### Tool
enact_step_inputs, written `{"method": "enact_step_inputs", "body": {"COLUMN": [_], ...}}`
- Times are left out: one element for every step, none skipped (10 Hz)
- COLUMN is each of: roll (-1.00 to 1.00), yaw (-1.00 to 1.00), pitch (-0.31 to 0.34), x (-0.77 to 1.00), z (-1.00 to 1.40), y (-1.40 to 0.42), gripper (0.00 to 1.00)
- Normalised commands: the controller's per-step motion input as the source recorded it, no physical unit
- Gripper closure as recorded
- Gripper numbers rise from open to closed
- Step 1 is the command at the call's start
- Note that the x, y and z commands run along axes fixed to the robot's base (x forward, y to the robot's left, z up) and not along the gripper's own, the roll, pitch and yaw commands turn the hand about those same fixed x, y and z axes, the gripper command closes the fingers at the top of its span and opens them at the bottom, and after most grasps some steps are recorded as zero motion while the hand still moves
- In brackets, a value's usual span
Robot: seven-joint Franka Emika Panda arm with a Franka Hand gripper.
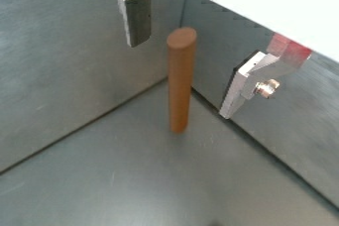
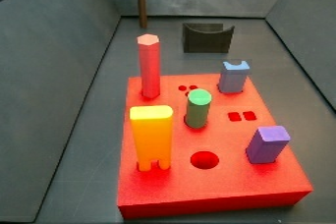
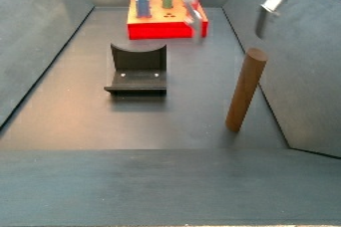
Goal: Pick up the oval object. Move up. Move to above the board. Insert the oval object.
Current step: Pick up the oval object.
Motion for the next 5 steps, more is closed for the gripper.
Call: {"method": "enact_step_inputs", "body": {"roll": [-0.03,-0.02,-0.01,-0.05,-0.06], "yaw": [0.10,0.10,0.28,0.27,0.25], "pitch": [-0.130,-0.126,-0.063,-0.026,-0.001], "x": [-0.60,-0.62,-0.19,-0.07,0.00], "z": [-0.18,-0.23,-0.24,-0.27,-0.33], "y": [0.21,0.26,0.29,0.39,0.38], "gripper": [0.00,0.00,0.00,0.00,0.00]}}
